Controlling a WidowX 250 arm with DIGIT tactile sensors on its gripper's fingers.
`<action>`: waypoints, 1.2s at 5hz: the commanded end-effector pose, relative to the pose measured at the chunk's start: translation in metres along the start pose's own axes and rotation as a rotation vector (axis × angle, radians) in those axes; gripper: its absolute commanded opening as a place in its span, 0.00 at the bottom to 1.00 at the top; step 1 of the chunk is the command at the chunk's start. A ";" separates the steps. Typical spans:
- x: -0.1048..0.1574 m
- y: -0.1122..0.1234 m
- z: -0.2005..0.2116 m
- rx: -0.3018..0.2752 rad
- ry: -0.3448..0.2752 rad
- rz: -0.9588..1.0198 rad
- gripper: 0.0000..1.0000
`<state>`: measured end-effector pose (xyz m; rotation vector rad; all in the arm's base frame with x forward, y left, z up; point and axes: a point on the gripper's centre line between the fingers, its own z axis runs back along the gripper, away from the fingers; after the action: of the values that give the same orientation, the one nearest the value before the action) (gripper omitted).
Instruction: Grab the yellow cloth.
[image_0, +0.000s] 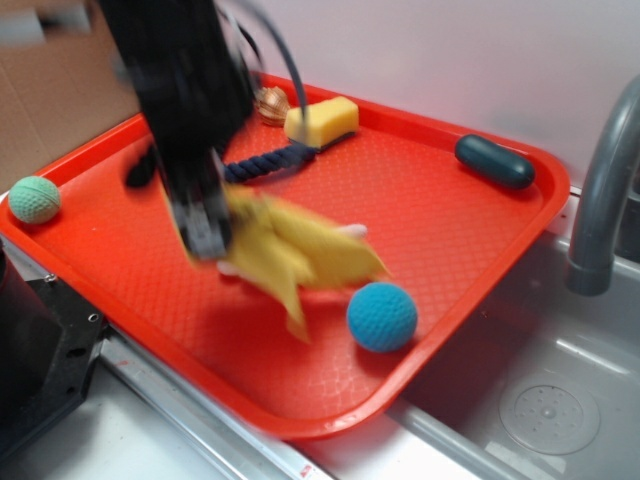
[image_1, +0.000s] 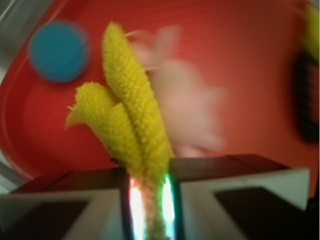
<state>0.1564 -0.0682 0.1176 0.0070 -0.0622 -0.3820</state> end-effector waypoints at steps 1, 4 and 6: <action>-0.019 0.048 0.088 -0.022 -0.066 0.297 0.00; -0.028 0.065 0.138 0.023 -0.123 0.527 0.00; -0.030 0.071 0.136 0.043 -0.117 0.552 0.00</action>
<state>0.1579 0.0170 0.2461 0.0056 -0.1443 0.1736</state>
